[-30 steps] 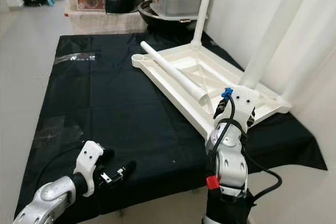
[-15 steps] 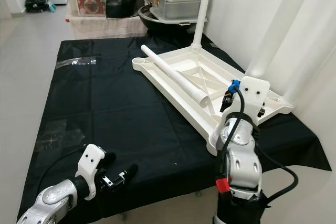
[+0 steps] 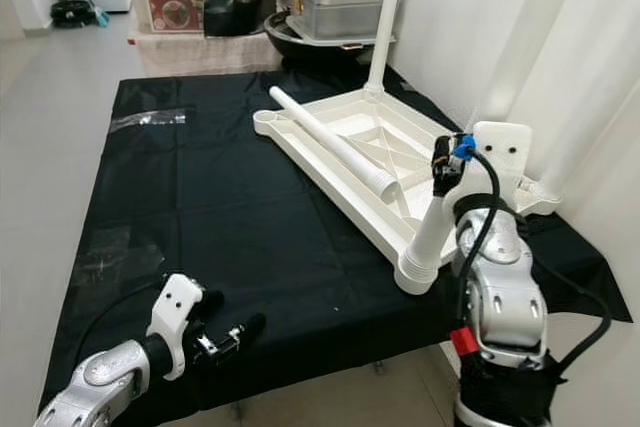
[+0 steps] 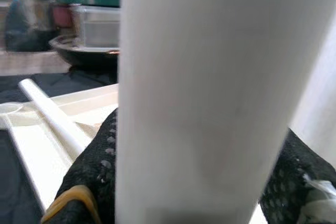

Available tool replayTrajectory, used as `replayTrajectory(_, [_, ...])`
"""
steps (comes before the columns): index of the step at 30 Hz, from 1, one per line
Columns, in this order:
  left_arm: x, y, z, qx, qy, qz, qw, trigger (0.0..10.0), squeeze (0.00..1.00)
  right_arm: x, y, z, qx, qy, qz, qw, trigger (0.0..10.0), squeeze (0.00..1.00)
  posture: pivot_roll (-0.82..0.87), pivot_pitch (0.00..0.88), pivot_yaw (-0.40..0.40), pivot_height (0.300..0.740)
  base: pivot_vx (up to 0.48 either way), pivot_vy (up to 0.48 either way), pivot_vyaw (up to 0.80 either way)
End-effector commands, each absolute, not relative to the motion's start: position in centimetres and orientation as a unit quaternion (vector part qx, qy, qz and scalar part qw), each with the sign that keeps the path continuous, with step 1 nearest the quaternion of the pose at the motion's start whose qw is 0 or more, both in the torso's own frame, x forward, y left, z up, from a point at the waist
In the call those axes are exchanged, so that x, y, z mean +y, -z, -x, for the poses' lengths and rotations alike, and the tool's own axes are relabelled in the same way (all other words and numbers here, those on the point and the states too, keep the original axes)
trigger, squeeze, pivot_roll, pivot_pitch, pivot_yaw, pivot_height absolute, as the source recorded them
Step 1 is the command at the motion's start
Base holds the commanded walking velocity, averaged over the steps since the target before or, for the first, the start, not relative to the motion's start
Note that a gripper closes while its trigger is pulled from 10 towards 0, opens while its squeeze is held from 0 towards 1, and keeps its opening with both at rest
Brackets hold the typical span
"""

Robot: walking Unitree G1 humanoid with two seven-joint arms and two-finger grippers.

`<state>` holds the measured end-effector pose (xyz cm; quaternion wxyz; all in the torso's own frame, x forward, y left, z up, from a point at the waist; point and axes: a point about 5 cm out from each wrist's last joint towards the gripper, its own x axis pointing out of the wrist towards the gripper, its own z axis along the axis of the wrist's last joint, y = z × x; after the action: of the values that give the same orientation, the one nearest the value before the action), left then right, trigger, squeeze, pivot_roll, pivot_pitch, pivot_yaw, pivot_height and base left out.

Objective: Building children table

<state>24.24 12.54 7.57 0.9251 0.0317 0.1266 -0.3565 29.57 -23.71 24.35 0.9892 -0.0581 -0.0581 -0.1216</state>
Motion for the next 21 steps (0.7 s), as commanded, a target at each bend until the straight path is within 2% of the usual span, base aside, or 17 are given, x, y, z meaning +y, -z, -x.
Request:
replayTrajectory(1, [12.5, -7.1, -24.0, 0.135, 0.359, -0.031, 0.923, 10.0, 0.0, -24.2, -24.1, -29.7, -0.052, 0.122, 0.062, 0.989, 10.0, 0.0, -0.05, 0.0, -0.06, 0.74, 0.0, 0.0, 0.0])
replayTrajectory(9, [12.6, -7.1, -24.0, 0.136, 0.36, -0.033, 0.922, 10.0, 0.0, -25.0, -24.1, -29.8, -0.046, 0.13, 0.07, 0.988, 10.0, 0.0, -0.05, 0.0, -0.057, 0.74, 0.0, 0.0, 0.0])
replayTrajectory(10, [12.6, -7.1, -24.0, 0.136, 0.36, -0.033, 0.922, 10.0, 0.0, -25.1, -24.0, -29.8, -0.047, 0.134, 0.066, 0.988, 10.0, 1.0, -0.05, 0.0, -0.056, 0.74, 0.0, 0.0, 0.0])
replayTrajectory(21, [12.6, -7.1, -23.9, 0.139, 0.36, -0.032, 0.922, 10.0, 0.0, -25.4, -25.0, -30.1, -0.07, 0.091, 0.049, 0.992, 10.0, 1.0, -0.05, 0.0, -0.057, 0.74, 0.0, 0.0, 0.0])
